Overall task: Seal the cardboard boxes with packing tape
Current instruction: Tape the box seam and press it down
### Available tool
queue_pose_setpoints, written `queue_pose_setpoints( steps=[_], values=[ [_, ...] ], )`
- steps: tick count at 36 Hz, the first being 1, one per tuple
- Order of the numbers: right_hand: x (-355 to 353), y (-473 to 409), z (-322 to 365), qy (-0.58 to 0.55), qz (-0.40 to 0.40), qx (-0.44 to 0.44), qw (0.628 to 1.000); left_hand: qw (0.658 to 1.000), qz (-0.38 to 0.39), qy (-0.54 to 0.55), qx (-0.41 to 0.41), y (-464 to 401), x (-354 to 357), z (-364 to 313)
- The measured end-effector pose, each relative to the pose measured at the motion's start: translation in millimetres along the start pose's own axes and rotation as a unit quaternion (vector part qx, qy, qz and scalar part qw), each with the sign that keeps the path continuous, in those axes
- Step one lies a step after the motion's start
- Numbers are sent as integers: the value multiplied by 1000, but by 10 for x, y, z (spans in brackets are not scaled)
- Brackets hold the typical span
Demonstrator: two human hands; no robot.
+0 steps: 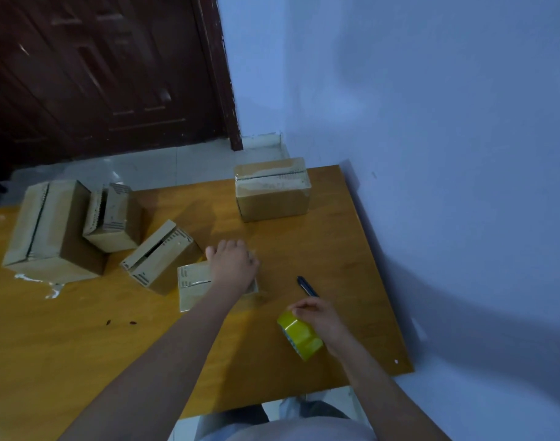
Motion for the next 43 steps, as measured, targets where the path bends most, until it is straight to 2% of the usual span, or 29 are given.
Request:
queue_pose_setpoints(
  steps=[3, 6, 12, 27, 29, 33, 36, 39, 43],
  values=[
    [-12, 19, 4, 11, 5, 1, 1000, 999, 10, -37, 28, -43, 87, 1],
    [-18, 17, -4, 19, 5, -5, 1000, 999, -2, 33, 10, -33, 166, 40],
    [-6, 4, 11, 15, 2, -4, 1000, 992, -34, 120, 31, -27, 197, 81],
    [38, -62, 24, 34, 1, 4, 999, 992, -36, 92, 85, -30, 205, 84],
    [44, -68, 42, 39, 0, 3, 999, 986, -58, 123, 98, -16, 208, 109],
    [54, -102, 49, 53, 1, 3, 999, 966, -162, 171, 110, 103, 199, 172],
    [55, -130, 43, 52, -5, 8, 999, 947, -202, 183, 168, 259, 137, 172],
    [69, -151, 48, 52, -13, 6, 999, 941, -157, 186, 236, 384, 202, 262],
    [108, -178, 61, 51, -11, 0, 999, 952, -76, 137, 264, 489, 335, 418]
  ],
)
Point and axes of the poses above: each hand's wrist, its own y-axis away from the middle knuckle, its own x-axis out of the palm, z = x × y, the point moved 1 cm from there along -y, towards the middle knuckle, and after that the axes turned 4 degrees about -x, right-handed, at the moved point
